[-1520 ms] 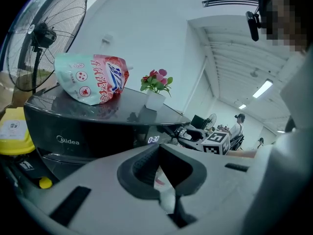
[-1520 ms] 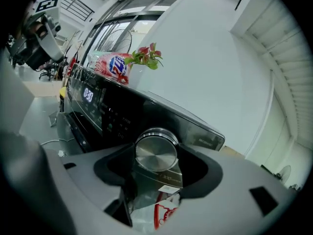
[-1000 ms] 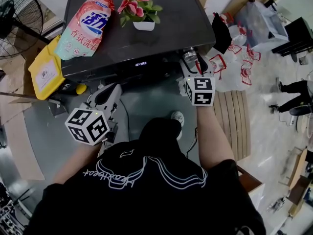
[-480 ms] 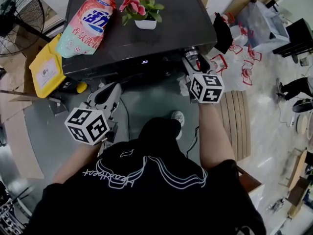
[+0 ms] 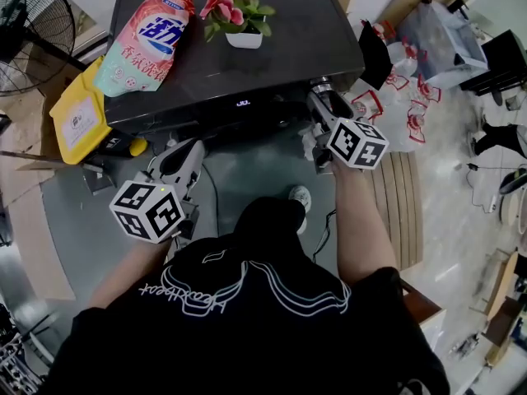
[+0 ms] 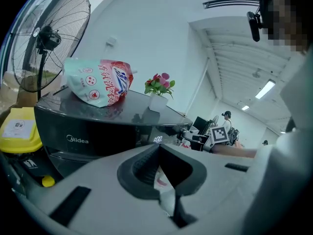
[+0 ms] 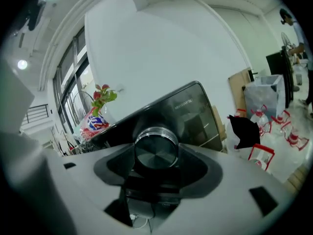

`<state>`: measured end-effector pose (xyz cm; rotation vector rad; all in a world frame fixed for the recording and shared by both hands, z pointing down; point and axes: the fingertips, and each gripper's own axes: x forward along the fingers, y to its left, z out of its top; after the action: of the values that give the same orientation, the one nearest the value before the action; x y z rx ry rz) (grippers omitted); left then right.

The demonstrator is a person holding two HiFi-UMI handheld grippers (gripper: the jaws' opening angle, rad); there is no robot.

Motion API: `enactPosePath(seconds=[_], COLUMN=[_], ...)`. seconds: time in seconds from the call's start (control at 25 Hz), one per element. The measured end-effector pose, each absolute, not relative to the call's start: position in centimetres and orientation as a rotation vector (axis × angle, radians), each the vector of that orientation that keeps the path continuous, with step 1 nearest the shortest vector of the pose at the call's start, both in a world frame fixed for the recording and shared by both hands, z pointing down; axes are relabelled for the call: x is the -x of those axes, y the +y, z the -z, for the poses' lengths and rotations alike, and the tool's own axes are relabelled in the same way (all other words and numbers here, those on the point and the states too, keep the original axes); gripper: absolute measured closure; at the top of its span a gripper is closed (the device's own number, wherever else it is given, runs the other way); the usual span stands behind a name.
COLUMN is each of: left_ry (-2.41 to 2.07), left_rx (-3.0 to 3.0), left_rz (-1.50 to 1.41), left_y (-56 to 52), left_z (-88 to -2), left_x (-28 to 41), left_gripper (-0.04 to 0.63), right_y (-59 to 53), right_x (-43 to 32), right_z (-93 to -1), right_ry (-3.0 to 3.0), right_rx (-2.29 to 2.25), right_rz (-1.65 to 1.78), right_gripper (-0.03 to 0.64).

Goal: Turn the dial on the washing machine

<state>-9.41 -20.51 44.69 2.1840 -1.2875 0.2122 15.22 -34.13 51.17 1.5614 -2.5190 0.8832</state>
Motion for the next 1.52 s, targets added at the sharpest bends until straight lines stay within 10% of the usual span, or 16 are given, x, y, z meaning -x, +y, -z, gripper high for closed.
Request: enactPosePath(seconds=[1.04, 1.52], left_ry=[-1.298, -1.263], left_rx=[-2.188, -2.199], left_rz=[-0.211, -0.203], left_y=[-20.3, -19.7], left_z=[-44.4, -42.6], left_x=[10.2, 9.6], left_gripper=[0.591, 0.591], right_y=[-34.2, -31.1], right_x=[-15.7, -14.7], right_z=[-51.6, -46.8], right_ry=[-2.609, -2.589], right_rx=[-1.536, -1.538], right_rz=[-1.705, -0.776], right_gripper=[0.334, 0.364])
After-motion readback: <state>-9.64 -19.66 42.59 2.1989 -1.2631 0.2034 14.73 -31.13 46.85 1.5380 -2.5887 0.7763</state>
